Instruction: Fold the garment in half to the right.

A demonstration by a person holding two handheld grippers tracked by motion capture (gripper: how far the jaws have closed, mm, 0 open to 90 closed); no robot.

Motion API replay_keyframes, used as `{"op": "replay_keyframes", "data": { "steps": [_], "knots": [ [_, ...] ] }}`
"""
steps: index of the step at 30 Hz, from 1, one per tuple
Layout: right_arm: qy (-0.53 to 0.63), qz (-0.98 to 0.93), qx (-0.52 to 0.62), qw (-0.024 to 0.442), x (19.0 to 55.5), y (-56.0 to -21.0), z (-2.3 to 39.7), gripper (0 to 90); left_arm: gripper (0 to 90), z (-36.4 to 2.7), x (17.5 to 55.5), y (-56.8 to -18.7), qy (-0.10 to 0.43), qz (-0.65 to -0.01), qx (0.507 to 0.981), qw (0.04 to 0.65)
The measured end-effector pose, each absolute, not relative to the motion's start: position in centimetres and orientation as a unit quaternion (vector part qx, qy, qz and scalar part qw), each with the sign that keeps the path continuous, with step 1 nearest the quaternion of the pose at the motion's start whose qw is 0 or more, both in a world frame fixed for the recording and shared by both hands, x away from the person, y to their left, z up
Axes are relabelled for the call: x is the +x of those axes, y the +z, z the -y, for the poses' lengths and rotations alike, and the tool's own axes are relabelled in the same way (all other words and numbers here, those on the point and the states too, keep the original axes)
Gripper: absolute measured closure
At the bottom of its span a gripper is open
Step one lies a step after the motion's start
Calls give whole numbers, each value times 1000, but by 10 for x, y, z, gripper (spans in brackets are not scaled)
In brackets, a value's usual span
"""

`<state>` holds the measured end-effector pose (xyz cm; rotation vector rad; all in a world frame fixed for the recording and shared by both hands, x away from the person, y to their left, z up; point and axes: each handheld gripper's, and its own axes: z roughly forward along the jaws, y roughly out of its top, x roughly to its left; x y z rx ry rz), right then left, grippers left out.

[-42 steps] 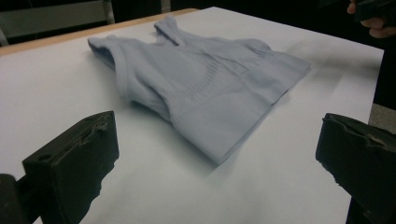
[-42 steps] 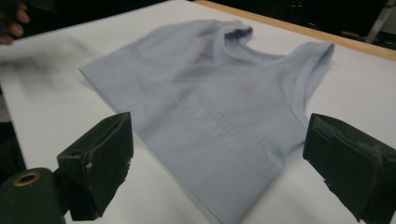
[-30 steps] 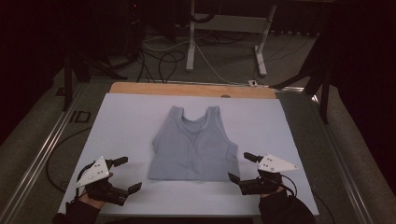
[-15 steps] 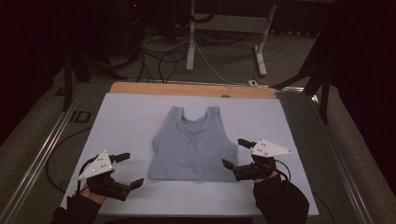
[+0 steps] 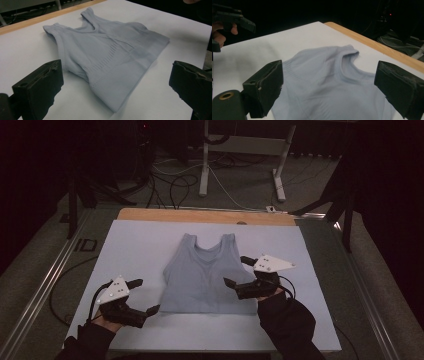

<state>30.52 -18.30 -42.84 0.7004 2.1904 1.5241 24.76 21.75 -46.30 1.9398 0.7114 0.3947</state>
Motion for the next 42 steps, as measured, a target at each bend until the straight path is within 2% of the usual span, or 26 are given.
{"op": "replay_keyframes", "data": {
  "steps": [7, 9, 18, 21, 24, 30, 36, 39, 42],
  "knots": [
    [547, -780, 241, 185, 322, -424, 165, 85, 1, -210, 251, -464, 165, -312, 801, 483],
    [550, -779, 240, 181, 327, -423, 159, 85, 0, -205, 254, -465, 184, -329, 804, 460],
    [549, -786, 225, 175, 345, -425, 134, 85, 0, -193, 260, -473, 174, -356, 800, 451],
    [549, -789, 221, 166, 353, -429, 123, 85, 1, -190, 263, -477, 163, -352, 802, 455],
    [548, -791, 221, 160, 359, -433, 116, 85, 1, -189, 270, -484, 126, -354, 813, 444],
    [540, -798, 218, 156, 366, -439, 107, 85, 1, -190, 281, -498, 107, -379, 815, 424],
    [535, -801, 221, 150, 370, -443, 102, 85, 62, -185, 289, -510, 91, -382, 829, 397],
    [534, -802, 220, 151, 371, -445, 100, 86, 153, -182, 292, -516, 81, -384, 835, 386],
    [531, -805, 218, 152, 372, -446, 99, 86, 184, -180, 295, -520, 67, -389, 836, 381]
  ]
}}
